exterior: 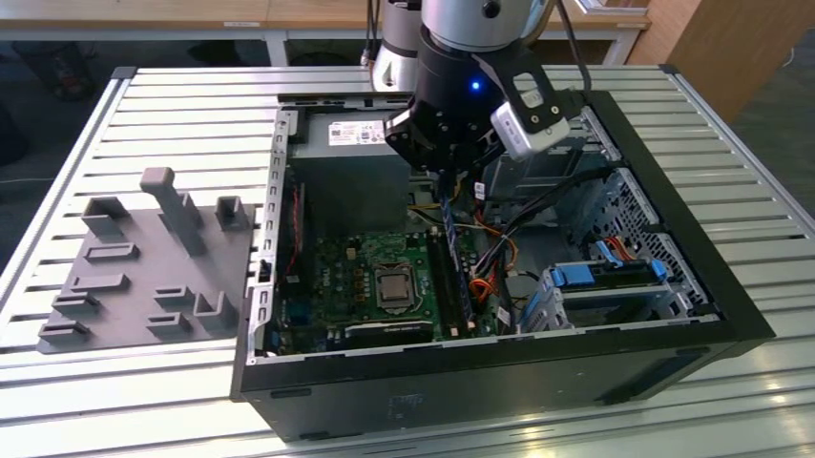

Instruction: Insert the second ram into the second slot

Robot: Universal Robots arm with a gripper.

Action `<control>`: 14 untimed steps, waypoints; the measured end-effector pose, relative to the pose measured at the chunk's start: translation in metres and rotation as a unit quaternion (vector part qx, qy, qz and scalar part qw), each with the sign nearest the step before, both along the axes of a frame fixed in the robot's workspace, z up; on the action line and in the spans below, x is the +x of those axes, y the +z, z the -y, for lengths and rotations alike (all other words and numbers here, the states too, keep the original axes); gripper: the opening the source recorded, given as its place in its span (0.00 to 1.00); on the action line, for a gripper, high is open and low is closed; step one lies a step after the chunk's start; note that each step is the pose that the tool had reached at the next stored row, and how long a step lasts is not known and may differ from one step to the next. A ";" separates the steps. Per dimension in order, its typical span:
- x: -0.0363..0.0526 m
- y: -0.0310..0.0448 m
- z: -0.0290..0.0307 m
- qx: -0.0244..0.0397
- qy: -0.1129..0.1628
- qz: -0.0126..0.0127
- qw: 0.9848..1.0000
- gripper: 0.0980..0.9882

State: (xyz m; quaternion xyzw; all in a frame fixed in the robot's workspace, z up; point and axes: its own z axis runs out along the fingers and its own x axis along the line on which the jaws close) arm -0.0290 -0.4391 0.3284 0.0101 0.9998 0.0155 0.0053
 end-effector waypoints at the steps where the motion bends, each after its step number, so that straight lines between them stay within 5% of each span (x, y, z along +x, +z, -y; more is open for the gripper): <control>1: 0.0000 -0.0002 0.0000 0.000 0.000 0.000 1.000 0.04; 14: 0.0000 -0.0032 0.0004 0.000 0.000 -0.001 1.000 0.04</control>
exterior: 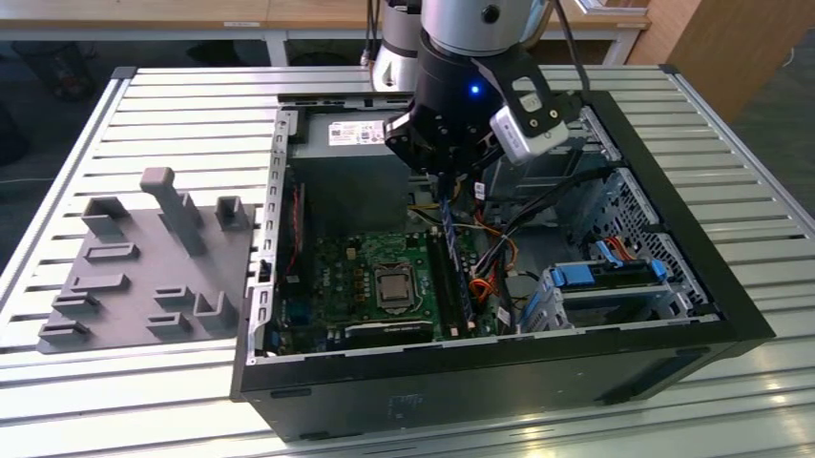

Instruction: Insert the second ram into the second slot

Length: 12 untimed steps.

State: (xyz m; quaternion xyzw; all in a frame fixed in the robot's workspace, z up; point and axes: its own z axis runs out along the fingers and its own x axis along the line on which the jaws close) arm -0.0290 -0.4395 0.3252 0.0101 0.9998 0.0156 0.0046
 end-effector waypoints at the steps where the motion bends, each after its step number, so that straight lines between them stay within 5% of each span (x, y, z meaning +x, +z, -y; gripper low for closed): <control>1: 0.0000 -0.0004 0.0000 0.000 0.000 0.000 1.000 0.04; 12: 0.0000 -0.0041 0.0004 0.000 0.000 -0.001 1.000 0.04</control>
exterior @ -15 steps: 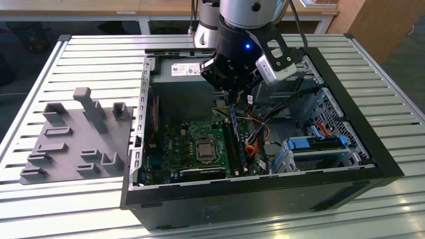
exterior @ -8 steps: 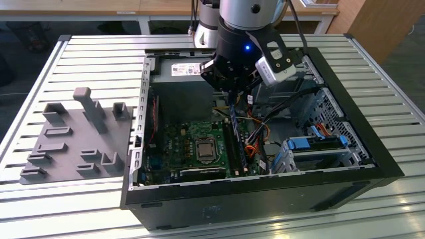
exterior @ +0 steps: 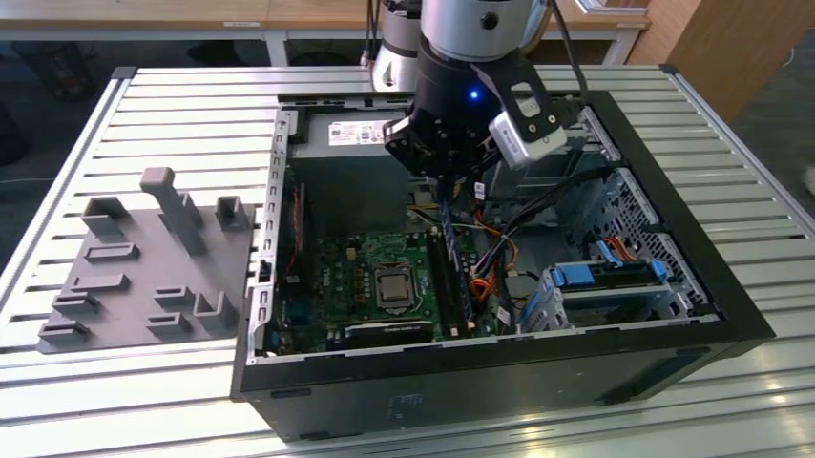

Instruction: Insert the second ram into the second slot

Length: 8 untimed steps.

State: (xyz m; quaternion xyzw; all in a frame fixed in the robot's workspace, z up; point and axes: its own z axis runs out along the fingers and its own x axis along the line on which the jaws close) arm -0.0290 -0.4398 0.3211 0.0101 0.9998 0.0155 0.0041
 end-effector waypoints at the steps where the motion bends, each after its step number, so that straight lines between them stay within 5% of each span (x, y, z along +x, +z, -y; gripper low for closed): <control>1: 0.0000 -0.0003 0.0001 0.000 0.000 0.000 1.000 0.04; 8: 0.0001 -0.0031 0.0021 0.000 0.000 -0.001 1.000 0.04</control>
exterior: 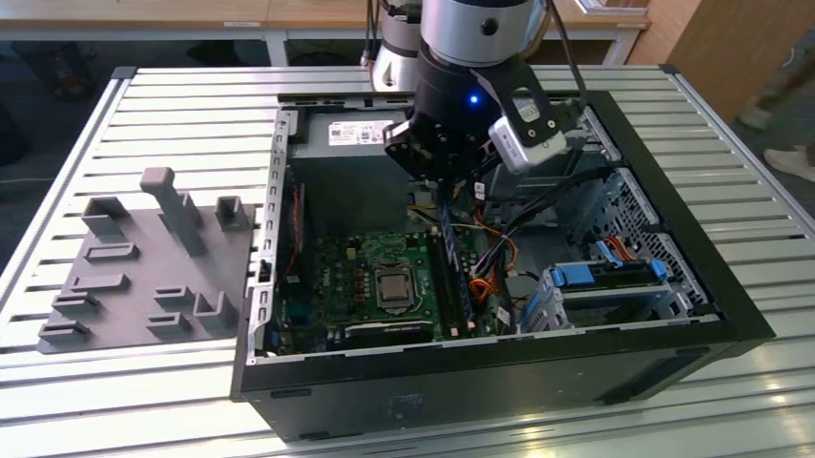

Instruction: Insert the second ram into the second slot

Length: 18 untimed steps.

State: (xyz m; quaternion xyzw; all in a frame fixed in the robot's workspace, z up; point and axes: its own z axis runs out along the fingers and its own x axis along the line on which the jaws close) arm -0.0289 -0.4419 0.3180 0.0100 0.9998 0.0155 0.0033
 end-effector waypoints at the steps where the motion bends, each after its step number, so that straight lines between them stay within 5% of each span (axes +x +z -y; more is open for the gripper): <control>1: 0.0000 -0.0007 0.0009 0.000 0.000 0.000 1.000 0.04; 18: 0.0000 -0.0078 0.0068 0.000 0.000 -0.001 1.000 0.04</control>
